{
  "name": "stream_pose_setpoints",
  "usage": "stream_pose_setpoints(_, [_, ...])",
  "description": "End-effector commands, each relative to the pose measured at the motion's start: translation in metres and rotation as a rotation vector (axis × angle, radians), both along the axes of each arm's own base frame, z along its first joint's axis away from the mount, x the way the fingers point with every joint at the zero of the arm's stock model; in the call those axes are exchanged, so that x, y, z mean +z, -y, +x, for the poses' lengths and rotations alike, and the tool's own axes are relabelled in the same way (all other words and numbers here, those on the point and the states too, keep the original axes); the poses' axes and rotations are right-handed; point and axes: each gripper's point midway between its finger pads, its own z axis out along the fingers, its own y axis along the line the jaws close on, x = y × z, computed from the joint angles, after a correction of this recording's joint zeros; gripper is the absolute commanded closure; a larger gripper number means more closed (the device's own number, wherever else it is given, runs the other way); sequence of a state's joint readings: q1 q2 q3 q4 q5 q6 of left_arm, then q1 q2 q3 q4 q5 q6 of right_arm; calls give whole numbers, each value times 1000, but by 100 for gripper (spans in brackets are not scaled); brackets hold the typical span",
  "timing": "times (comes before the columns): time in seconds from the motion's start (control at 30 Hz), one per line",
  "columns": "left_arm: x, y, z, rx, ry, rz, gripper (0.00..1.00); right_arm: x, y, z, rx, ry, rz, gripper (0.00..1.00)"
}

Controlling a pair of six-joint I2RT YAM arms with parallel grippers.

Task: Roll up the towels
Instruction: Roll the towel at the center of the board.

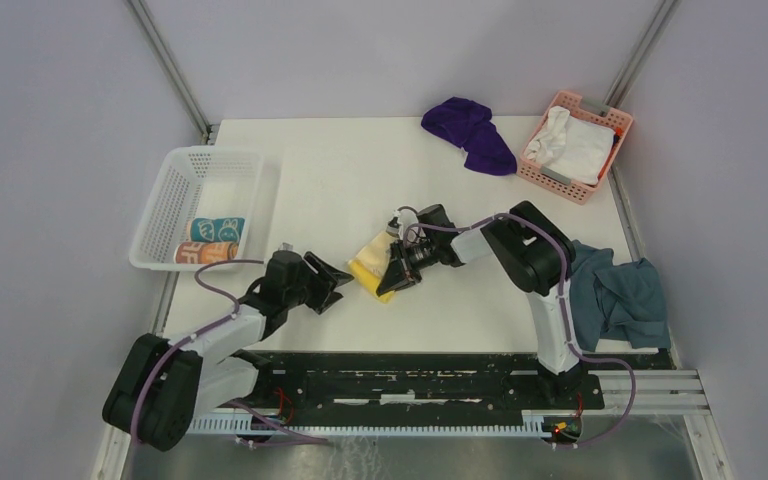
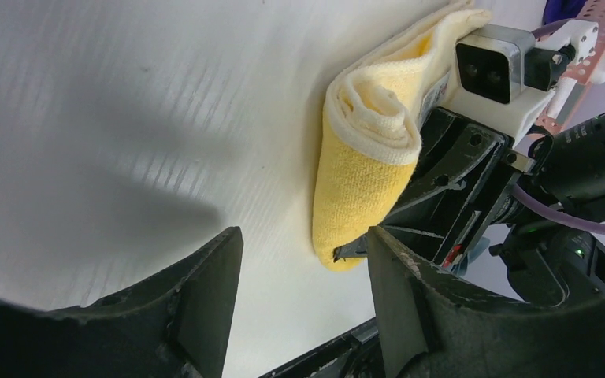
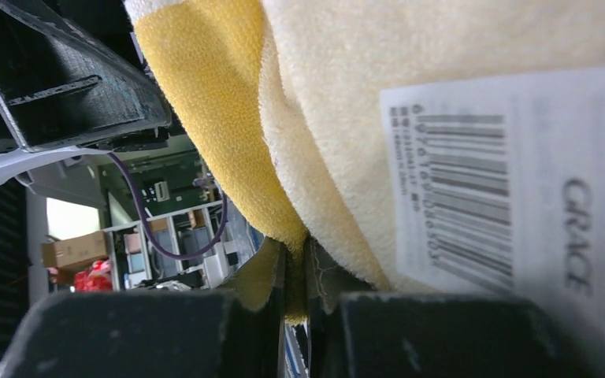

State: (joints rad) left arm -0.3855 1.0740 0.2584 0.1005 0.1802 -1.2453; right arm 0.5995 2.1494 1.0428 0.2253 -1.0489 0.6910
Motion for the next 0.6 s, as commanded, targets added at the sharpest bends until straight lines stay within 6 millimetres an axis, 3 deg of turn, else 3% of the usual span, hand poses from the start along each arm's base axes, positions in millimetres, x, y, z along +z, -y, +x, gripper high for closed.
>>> stream_pose_setpoints(0.0, [20, 15, 21, -10, 75, -84, 34, -34, 10, -2, -54, -95, -71, 98])
stream_pose_setpoints(0.3, [7, 26, 37, -42, 73, -92, 37, -40, 13, -1, -50, -117, -112, 97])
stream_pose_setpoints(0.57, [-28, 27, 37, -38, -20, -59, 49, -27, 18, 4, -36, -20, -170, 86])
